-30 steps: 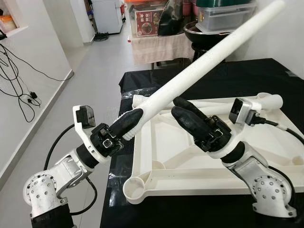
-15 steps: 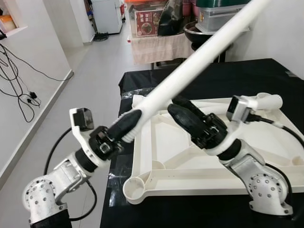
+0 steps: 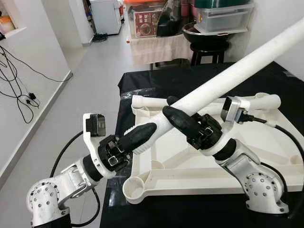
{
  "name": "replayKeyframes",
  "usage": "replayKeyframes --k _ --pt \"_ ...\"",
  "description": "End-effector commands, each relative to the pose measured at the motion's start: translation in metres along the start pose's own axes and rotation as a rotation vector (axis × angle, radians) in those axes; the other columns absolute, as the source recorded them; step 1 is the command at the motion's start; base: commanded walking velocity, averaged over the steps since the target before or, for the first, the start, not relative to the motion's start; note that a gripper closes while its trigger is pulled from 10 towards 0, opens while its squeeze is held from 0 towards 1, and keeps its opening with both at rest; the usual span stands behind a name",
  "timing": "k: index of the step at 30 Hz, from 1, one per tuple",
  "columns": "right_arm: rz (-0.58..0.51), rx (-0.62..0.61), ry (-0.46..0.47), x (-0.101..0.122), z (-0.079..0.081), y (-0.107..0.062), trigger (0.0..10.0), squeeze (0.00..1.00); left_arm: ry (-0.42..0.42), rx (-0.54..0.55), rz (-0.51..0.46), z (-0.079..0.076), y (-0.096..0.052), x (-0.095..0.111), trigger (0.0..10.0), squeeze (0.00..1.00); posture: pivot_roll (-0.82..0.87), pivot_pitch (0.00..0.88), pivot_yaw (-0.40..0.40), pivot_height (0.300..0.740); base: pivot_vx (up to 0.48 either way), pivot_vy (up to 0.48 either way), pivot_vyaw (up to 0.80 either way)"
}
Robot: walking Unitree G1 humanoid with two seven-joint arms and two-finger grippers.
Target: Building children table
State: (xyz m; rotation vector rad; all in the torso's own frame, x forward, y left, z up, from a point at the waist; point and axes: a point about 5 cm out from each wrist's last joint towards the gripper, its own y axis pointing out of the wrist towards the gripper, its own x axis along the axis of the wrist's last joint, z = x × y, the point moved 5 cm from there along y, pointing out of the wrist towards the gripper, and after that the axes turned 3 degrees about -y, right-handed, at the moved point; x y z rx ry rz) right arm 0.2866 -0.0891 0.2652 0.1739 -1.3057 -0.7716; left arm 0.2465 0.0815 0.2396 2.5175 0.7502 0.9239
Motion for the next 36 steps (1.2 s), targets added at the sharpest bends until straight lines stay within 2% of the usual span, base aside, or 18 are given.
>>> replayKeyframes --k 1,4,5,7,8,16,17,18,20,21,26,29,30,32,34,35,36 --pt "-0.038 -0.001 0.022 0.006 0.000 0.004 10.0 0.00 -0.008 -0.053 0.042 -0.008 0.001 -0.009 0.0 0.00 -0.05 0.003 0.053 0.740 0.000 0.000 0.00" --pt "-0.046 0.013 0.033 0.008 0.002 0.005 10.0 0.00 -0.014 -0.051 0.047 -0.007 0.001 -0.011 0.0 0.00 -0.05 0.002 0.052 0.740 0.000 0.000 0.00" --pt "-0.047 0.030 0.040 0.008 0.005 0.007 3.6 0.00 -0.018 -0.048 0.050 -0.006 0.002 -0.013 0.0 0.00 -0.06 0.000 0.051 0.740 0.000 0.000 0.00" --pt "-0.046 0.042 0.044 0.008 0.007 0.008 3.6 0.00 -0.021 -0.046 0.052 -0.005 0.002 -0.014 0.0 0.00 -0.06 0.000 0.051 0.740 0.000 0.000 0.00" --pt "-0.043 0.058 0.051 0.007 0.009 0.009 0.0 0.00 -0.023 -0.046 0.054 -0.005 0.002 -0.015 0.0 0.00 -0.05 0.000 0.048 0.740 0.000 0.000 0.00" --pt "-0.017 0.087 0.076 0.001 0.014 0.010 0.0 0.00 0.003 -0.023 0.046 -0.002 0.001 -0.012 0.0 0.00 -0.05 0.000 0.047 0.740 0.000 0.000 0.00" --pt "-0.012 0.088 0.079 0.000 0.015 0.010 0.0 0.00 0.016 -0.013 0.043 -0.001 0.001 -0.011 0.3 0.00 -0.05 0.000 0.047 0.740 0.000 0.000 0.00" --pt "-0.008 0.085 0.082 -0.001 0.014 0.010 0.0 0.00 0.035 0.005 0.038 0.002 0.000 -0.011 10.0 0.27 -0.05 0.000 0.047 0.740 0.000 0.000 0.00" --pt "-0.006 0.082 0.084 -0.002 0.014 0.010 0.0 0.00 0.048 0.016 0.036 0.004 -0.001 -0.010 10.0 0.27 -0.05 0.000 0.047 0.740 0.000 0.000 0.00" --pt "-0.002 0.076 0.083 -0.002 0.013 0.010 0.0 0.00 0.056 0.029 0.024 0.006 -0.002 -0.009 10.0 1.00 -0.05 0.000 0.047 0.740 0.000 0.000 0.00" --pt "-0.015 0.004 0.056 0.001 0.000 0.009 0.0 0.00 0.065 0.060 -0.017 0.011 -0.007 -0.002 10.0 1.00 -0.05 0.000 0.049 0.740 0.000 0.000 0.00" --pt "-0.080 -0.140 0.018 0.015 -0.027 0.007 0.0 0.00 0.072 0.119 -0.022 0.018 -0.020 -0.003 10.0 1.00 -0.05 0.001 0.054 0.740 0.000 0.000 0.00" --pt "-0.080 -0.140 0.018 0.015 -0.027 0.007 0.0 0.00 0.072 0.119 -0.022 0.018 -0.020 -0.003 10.0 1.00 -0.05 0.001 0.054 0.740 0.000 0.000 0.00" --pt "-0.131 -0.215 0.003 0.026 -0.041 0.004 0.0 0.00 0.070 0.161 -0.017 0.021 -0.032 -0.006 10.0 1.00 -0.05 0.003 0.057 0.740 0.000 0.000 0.00" --pt "-0.131 -0.215 0.003 0.026 -0.041 0.004 0.0 0.00 0.070 0.161 -0.017 0.021 -0.032 -0.006 10.0 1.00 -0.05 0.003 0.057 0.740 0.000 0.000 0.00" --pt "-0.183 -0.302 -0.019 0.039 -0.056 -0.002 0.0 0.00 0.072 0.236 -0.011 0.024 -0.054 -0.011 10.0 1.00 -0.04 0.007 0.056 0.740 0.000 0.000 0.00" --pt "-0.183 -0.302 -0.019 0.039 -0.056 -0.002 0.0 0.00 0.072 0.236 -0.011 0.024 -0.054 -0.011 10.0 1.00 -0.04 0.007 0.056 0.740 0.000 0.000 0.00"
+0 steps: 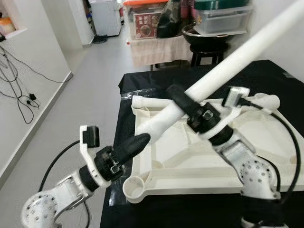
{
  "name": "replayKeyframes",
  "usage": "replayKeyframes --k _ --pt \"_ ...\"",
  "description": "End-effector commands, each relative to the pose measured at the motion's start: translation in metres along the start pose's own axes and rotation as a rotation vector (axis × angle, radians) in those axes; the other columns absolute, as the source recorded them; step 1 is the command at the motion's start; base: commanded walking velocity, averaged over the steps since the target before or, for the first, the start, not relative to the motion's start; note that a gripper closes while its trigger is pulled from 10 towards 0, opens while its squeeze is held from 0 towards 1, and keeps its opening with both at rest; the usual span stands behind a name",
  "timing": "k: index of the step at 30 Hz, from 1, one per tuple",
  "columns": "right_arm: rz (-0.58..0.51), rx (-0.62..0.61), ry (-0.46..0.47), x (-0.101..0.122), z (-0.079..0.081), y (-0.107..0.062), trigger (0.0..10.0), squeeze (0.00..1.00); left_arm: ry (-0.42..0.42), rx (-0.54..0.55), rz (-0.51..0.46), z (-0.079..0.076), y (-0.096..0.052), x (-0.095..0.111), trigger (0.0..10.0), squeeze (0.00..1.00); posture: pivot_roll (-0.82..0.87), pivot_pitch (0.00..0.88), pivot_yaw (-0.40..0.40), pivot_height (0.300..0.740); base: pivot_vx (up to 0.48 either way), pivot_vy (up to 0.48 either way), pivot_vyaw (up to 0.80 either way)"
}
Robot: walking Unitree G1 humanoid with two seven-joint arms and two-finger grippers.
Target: Building children table
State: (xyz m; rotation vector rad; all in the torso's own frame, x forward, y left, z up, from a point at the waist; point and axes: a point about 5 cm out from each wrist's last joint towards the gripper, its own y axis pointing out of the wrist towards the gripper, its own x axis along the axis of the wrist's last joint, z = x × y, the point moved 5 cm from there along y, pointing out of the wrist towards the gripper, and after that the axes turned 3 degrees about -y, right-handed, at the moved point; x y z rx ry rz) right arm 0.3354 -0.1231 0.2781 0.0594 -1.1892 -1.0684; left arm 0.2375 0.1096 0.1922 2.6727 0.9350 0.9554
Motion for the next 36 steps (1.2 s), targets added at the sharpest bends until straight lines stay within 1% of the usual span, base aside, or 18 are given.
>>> replayKeyframes --k 1,2,4,5,6,7,8,11,12,14,20,22,25,27,29,31,32,36 --pt "-0.043 -0.053 -0.022 0.009 -0.009 -0.002 0.0 0.00 0.021 0.047 0.009 0.004 -0.012 0.000 10.0 1.00 -0.04 0.007 0.056 0.740 0.000 0.000 0.00" --pt "-0.043 -0.053 -0.022 0.009 -0.009 -0.002 0.0 0.00 0.021 0.047 0.009 0.004 -0.012 0.000 10.0 1.00 -0.04 0.007 0.056 0.740 0.000 0.000 0.00" --pt "0.000 -0.067 -0.070 0.001 -0.011 -0.002 0.0 0.00 0.117 0.213 -0.016 0.022 -0.022 0.006 10.0 1.00 -0.03 0.012 0.052 0.740 0.000 0.000 0.00" --pt "0.000 -0.067 -0.070 0.001 -0.011 -0.002 0.0 0.00 0.117 0.213 -0.016 0.022 -0.022 0.006 10.0 1.00 -0.03 0.012 0.052 0.740 0.000 0.000 0.00" --pt "0.054 -0.072 -0.115 -0.010 -0.011 -0.002 0.0 0.00 0.206 0.363 -0.035 0.041 -0.025 0.014 10.0 1.00 -0.03 0.013 0.048 0.740 0.000 0.000 0.00" --pt "0.054 -0.072 -0.115 -0.010 -0.011 -0.002 0.0 0.00 0.206 0.363 -0.035 0.041 -0.025 0.014 10.0 1.00 -0.03 0.013 0.048 0.740 0.000 0.000 0.00" --pt "0.120 -0.078 -0.158 -0.024 -0.011 -0.002 10.0 0.00 0.315 0.498 -0.068 0.056 -0.026 0.026 10.0 0.00 -0.02 0.013 0.044 0.740 0.000 0.000 0.00" --pt "0.225 -0.079 -0.227 -0.051 -0.008 -0.003 10.0 0.00 0.495 0.672 -0.116 0.072 -0.019 0.042 10.0 0.00 -0.03 0.013 0.037 0.740 0.000 0.000 0.00" --pt "0.225 -0.079 -0.227 -0.051 -0.008 -0.003 10.0 0.00 0.495 0.672 -0.116 0.072 -0.019 0.042 10.0 0.00 -0.03 0.013 0.037 0.740 0.000 0.000 0.00" --pt "0.250 -0.076 -0.251 -0.059 -0.006 -0.002 10.0 0.00 0.586 0.723 -0.101 0.074 -0.012 0.042 10.0 0.00 -0.04 0.016 0.035 0.740 0.000 0.000 0.00" --pt "0.268 -0.087 -0.278 -0.064 -0.006 0.000 10.0 0.00 0.638 0.762 -0.108 0.077 0.003 0.036 10.0 0.00 -0.05 0.018 0.040 0.740 0.000 0.000 0.00" --pt "0.277 -0.159 -0.332 -0.067 -0.017 -0.001 10.0 0.00 0.717 0.790 -0.058 0.081 0.014 0.027 10.0 0.00 -0.05 0.017 0.042 0.740 0.000 0.000 0.00" --pt "0.284 -0.179 -0.357 -0.068 -0.020 -0.002 10.0 0.00 0.746 0.799 -0.042 0.082 0.015 0.026 10.0 0.00 -0.05 0.016 0.041 0.740 0.000 0.000 0.00" --pt "0.301 -0.200 -0.405 -0.073 -0.024 -0.003 10.0 0.00 0.826 0.827 -0.039 0.085 0.015 0.029 10.0 0.00 -0.04 0.016 0.042 0.740 0.000 0.000 0.00" --pt "0.301 -0.200 -0.405 -0.073 -0.024 -0.003 10.0 0.00 0.826 0.827 -0.039 0.085 0.015 0.029 10.0 0.00 -0.04 0.016 0.042 0.740 0.000 0.000 0.00" --pt "0.305 -0.213 -0.502 -0.074 -0.025 -0.003 10.0 0.00 0.932 0.865 -0.063 0.084 0.014 0.035 10.0 0.00 -0.04 0.014 0.046 0.740 0.000 0.000 0.00" --pt "0.290 -0.242 -0.594 -0.069 -0.028 -0.002 10.0 0.00 0.983 0.877 -0.077 0.083 0.015 0.038 10.0 0.00 -0.04 0.014 0.046 0.740 0.000 0.000 0.00" --pt "0.263 -0.313 -0.763 -0.057 -0.035 0.000 10.0 0.00 1.054 0.889 -0.103 0.078 0.016 0.043 10.0 0.00 -0.04 0.014 0.046 0.740 0.000 0.000 0.00"
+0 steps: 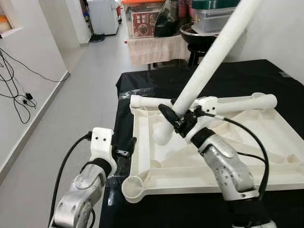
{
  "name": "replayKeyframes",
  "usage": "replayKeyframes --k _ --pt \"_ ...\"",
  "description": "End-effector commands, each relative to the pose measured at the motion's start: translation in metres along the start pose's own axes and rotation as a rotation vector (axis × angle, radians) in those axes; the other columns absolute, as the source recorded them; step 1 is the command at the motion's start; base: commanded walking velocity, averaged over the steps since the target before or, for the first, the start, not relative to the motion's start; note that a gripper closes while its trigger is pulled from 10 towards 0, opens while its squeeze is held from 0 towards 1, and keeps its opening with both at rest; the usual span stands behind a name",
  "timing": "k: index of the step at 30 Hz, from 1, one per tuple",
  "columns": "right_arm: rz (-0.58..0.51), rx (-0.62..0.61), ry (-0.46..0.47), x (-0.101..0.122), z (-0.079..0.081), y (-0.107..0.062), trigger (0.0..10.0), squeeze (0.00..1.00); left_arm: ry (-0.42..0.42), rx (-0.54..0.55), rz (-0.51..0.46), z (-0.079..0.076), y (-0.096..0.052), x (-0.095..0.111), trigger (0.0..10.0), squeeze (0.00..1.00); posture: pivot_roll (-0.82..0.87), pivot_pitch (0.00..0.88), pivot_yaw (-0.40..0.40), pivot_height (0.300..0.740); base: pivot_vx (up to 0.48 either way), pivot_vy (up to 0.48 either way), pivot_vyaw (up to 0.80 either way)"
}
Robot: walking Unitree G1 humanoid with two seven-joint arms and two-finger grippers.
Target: Building children table
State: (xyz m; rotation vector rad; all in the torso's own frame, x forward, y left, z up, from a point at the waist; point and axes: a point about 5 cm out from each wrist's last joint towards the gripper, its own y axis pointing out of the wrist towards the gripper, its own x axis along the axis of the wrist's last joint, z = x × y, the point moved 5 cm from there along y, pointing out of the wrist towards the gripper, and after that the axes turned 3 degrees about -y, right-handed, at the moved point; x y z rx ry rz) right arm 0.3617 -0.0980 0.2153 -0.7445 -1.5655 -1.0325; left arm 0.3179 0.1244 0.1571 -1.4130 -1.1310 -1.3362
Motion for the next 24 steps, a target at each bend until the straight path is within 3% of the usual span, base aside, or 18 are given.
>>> replayKeyframes --k 1,6,18,21,24 --pt "-0.023 -0.027 -0.069 0.006 -0.002 0.003 10.0 0.00 0.046 0.015 -0.010 0.003 0.001 0.002 10.0 0.00 -0.04 0.014 0.046 0.740 0.000 0.000 0.00" --pt "-0.016 -0.071 -0.104 0.001 -0.002 0.001 10.0 0.00 0.079 0.060 -0.044 0.008 0.002 0.007 10.0 0.00 -0.04 0.010 0.053 0.740 0.000 0.000 0.00" --pt "-0.035 -0.029 -0.167 0.001 0.008 0.004 10.0 0.00 0.130 0.085 -0.080 0.012 0.005 0.010 10.0 0.00 -0.03 0.000 0.052 0.740 0.000 0.000 0.00" --pt "-0.033 0.017 -0.309 0.001 0.017 0.006 10.0 0.00 0.148 0.089 -0.086 0.012 0.005 0.009 10.0 0.00 -0.02 0.000 0.044 0.740 0.000 0.000 0.00" --pt "-0.028 0.022 -0.389 0.000 0.018 0.006 10.0 0.00 0.155 0.088 -0.089 0.012 0.006 0.008 10.0 0.00 -0.02 0.000 0.044 0.740 0.000 0.000 0.00"
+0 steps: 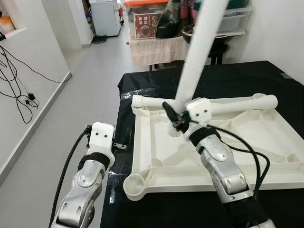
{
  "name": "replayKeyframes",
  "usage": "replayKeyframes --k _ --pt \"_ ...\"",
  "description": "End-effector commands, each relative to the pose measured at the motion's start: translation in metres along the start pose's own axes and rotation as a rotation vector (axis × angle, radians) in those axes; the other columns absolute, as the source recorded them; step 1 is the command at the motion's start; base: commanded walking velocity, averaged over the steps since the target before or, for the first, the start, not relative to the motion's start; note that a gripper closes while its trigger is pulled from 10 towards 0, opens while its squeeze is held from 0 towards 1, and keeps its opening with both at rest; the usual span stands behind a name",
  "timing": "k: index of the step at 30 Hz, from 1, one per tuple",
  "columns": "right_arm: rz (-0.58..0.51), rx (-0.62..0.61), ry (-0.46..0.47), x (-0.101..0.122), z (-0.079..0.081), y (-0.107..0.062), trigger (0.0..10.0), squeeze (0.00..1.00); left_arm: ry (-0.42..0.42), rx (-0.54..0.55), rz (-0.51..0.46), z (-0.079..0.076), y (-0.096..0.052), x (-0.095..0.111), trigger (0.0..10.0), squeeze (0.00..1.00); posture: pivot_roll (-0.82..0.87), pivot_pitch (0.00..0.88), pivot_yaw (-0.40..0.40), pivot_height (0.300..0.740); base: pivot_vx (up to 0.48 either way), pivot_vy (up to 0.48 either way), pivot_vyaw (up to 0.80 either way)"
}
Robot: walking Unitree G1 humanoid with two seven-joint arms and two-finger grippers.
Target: Building children table
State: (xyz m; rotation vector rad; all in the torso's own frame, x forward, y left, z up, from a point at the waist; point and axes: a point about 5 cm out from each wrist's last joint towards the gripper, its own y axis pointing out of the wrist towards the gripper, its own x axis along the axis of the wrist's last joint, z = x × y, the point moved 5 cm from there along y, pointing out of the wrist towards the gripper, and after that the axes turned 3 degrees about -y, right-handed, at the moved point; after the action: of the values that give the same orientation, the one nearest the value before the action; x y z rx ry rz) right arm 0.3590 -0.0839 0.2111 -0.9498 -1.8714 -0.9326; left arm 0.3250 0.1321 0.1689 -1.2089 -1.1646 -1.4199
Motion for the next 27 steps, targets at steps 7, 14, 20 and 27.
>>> replayKeyframes --k 7,14,20,27 --pt "-0.020 0.009 -0.026 0.0042 0.0027 0.0055 10.0 0.00 0.026 0.008 0.007 0.0014 0.0004 -0.0045 10.0 0.00 -0.03 0.000 0.041 0.740 0.000 0.000 0.00" --pt "-0.015 -0.003 0.091 0.0042 0.0009 0.0081 10.0 0.00 0.031 0.002 0.014 -0.0016 0.0015 -0.0066 10.0 0.00 -0.03 0.000 0.043 0.740 -0.174 0.000 0.00" --pt "-0.009 -0.016 0.114 0.0024 -0.0021 0.0095 10.0 0.00 0.037 0.000 0.015 -0.0022 0.0023 -0.0077 10.0 0.00 -0.03 0.000 0.043 0.740 -0.332 0.000 0.00" --pt "-0.004 -0.015 0.131 0.0013 -0.0017 0.0097 10.0 0.00 0.038 -0.003 0.016 -0.0025 0.0027 -0.0079 10.0 0.00 -0.03 0.000 0.043 0.740 -0.334 0.000 0.00"
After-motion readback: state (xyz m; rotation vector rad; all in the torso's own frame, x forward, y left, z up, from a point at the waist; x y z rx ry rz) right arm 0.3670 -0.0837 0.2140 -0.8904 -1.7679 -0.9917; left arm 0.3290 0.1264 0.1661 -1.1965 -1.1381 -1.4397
